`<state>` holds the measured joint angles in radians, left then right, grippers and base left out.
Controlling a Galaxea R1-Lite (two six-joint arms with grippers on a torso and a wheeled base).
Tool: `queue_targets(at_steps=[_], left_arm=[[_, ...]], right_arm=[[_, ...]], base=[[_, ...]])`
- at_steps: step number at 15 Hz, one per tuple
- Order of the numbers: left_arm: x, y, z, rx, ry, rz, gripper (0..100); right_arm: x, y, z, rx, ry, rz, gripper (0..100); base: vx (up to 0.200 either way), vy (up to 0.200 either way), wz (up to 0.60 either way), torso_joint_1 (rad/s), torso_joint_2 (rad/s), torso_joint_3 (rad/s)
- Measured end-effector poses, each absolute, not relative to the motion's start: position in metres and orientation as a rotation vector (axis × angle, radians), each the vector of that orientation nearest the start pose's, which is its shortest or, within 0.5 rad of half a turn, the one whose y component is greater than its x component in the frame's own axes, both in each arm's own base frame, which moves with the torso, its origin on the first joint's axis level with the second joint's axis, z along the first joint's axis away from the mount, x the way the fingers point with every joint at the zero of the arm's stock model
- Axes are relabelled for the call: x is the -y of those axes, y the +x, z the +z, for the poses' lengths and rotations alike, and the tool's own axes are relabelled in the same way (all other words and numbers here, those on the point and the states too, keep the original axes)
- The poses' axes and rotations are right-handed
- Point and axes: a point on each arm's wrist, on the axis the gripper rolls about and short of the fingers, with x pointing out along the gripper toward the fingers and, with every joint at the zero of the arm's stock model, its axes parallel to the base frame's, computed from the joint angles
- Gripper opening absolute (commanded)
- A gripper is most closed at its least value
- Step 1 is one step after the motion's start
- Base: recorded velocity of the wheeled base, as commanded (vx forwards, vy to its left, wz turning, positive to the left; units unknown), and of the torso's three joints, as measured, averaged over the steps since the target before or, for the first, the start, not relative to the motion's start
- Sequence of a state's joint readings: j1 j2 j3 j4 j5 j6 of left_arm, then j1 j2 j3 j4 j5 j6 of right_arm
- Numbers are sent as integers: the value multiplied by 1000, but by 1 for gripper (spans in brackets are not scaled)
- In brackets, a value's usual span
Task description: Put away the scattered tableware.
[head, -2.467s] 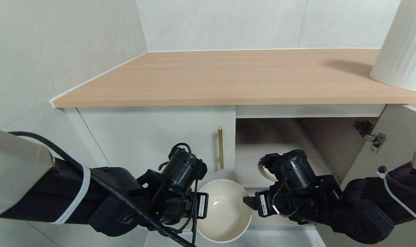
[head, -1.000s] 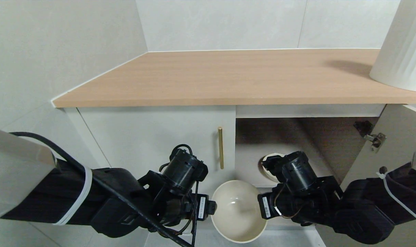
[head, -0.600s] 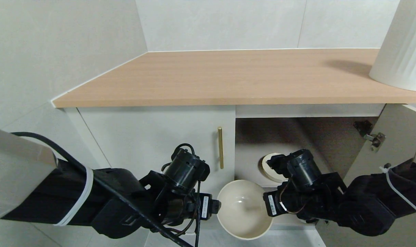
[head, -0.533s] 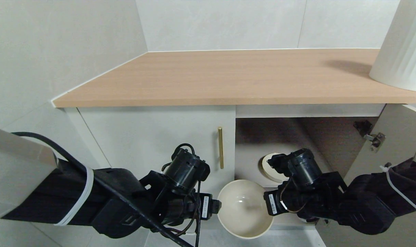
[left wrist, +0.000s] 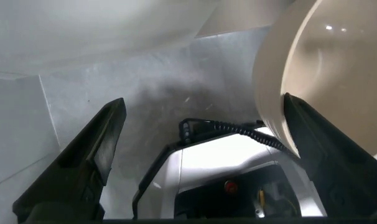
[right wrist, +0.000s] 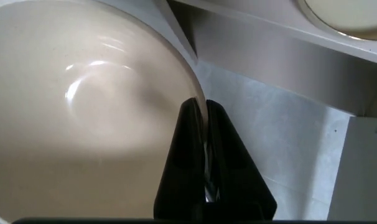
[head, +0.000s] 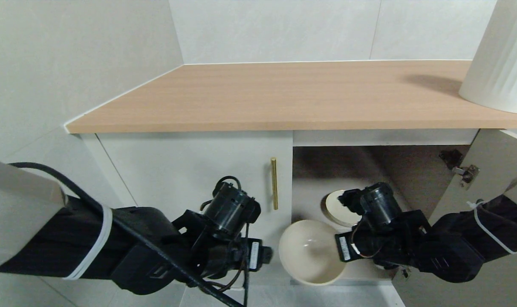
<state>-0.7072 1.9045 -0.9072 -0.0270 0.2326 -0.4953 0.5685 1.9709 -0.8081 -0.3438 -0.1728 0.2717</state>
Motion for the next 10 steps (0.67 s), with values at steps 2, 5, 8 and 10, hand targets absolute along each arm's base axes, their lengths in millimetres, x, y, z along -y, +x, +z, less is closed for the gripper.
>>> queue_targets(at_steps=[2,5,8,10], left_arm=[[203,241,97,-931,-21,-223,100],[203,242,100,-918,-34,-229,100],[202,241,106,-901,-46,-237,100],[201,241,108,-896,-48,-239,100]], right_arm=[[-180,273,69,-818,-47,308,0],[-181,274,69,-815,-41,313,0],[-180,275,70,-814,-34,310,0],[-176,277,71,-807,-28,291,0]], base=[[0,0,0,0,0,0],[0,0,0,0,0,0],[0,0,0,0,0,0],[0,0,0,0,0,0]])
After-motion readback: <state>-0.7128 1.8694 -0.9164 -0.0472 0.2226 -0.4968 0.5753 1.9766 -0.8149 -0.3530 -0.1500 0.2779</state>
